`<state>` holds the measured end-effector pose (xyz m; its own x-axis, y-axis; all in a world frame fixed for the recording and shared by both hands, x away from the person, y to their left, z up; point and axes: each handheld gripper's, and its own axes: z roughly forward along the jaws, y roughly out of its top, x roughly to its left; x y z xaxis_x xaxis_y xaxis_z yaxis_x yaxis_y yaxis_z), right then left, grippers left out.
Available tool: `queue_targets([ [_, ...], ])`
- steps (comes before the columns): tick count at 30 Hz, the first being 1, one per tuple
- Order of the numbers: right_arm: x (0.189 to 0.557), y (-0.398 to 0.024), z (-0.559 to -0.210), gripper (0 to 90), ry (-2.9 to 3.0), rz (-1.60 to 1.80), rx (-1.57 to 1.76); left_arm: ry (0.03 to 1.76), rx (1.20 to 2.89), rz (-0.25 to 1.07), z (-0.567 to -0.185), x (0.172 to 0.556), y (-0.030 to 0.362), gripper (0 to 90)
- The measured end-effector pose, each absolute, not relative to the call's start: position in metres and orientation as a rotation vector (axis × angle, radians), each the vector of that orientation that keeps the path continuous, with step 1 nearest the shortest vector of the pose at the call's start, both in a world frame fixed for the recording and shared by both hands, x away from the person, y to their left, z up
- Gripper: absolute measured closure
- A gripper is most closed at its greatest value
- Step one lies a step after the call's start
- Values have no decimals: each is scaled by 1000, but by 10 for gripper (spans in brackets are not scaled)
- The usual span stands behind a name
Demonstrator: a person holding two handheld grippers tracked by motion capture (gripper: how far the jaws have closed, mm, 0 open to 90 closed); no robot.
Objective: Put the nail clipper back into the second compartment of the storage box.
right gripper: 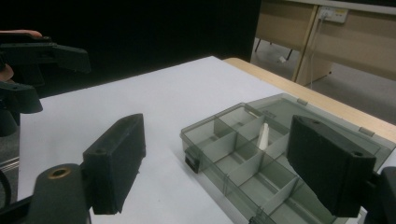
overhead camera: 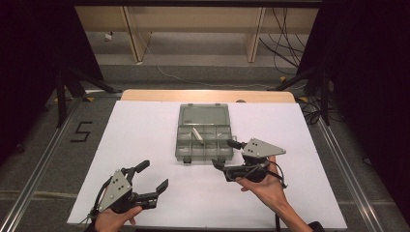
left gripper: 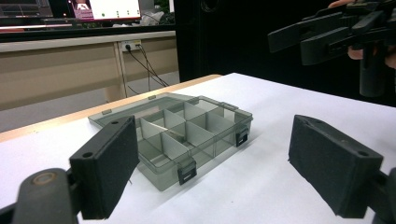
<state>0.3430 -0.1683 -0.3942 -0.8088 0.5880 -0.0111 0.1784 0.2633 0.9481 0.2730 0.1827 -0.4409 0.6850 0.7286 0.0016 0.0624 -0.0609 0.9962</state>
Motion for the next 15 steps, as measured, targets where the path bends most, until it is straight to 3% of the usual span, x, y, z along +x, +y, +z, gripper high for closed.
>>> queue_targets([
  [15,325,-191,-409,163,2149,1589,750,682,1565,625,-440,272,184,156],
])
